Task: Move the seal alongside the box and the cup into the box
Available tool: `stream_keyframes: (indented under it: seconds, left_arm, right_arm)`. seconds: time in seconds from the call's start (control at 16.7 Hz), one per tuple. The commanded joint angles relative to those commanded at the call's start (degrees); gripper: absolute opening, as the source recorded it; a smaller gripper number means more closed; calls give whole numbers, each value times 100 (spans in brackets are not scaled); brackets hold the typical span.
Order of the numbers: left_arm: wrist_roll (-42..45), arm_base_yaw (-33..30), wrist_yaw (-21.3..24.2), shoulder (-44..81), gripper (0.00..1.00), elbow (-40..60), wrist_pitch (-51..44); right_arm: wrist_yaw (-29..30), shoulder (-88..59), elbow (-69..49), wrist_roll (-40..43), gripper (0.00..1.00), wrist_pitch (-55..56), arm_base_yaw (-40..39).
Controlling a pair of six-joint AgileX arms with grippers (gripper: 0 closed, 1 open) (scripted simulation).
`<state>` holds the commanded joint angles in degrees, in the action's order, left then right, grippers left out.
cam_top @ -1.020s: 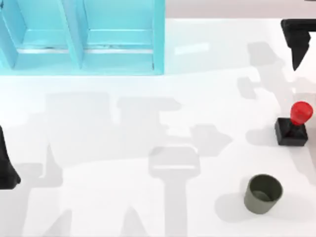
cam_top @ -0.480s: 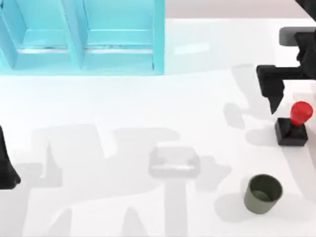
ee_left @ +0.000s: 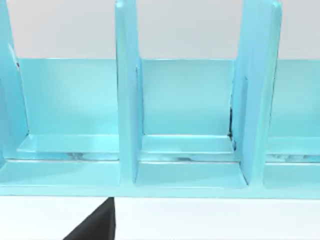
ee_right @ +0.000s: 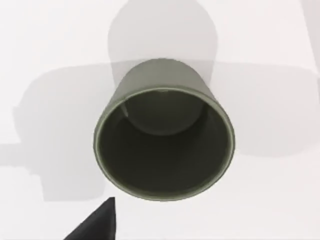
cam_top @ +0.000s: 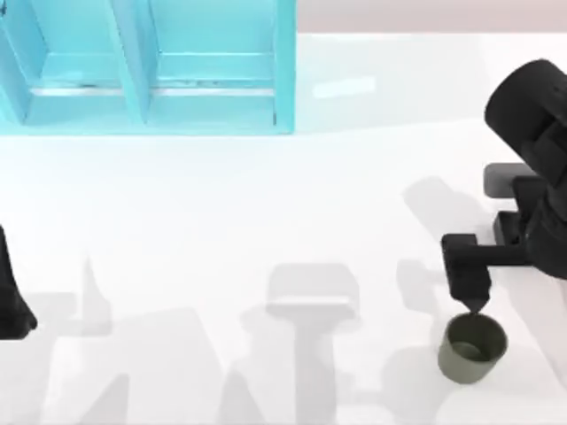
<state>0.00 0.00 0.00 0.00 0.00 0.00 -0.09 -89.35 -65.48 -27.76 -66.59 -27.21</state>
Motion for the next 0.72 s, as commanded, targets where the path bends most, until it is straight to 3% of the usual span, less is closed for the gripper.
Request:
stream_keyframes:
  seconds: [0.42, 0.72]
  left_arm:
    - [0, 0, 0, 0, 100, 0, 0]
    - [0, 0, 0, 0, 100, 0, 0]
  right_arm:
    - [-3, 36, 166, -45, 100, 159, -33]
    - [-3, -257, 810, -62, 100, 1125, -56]
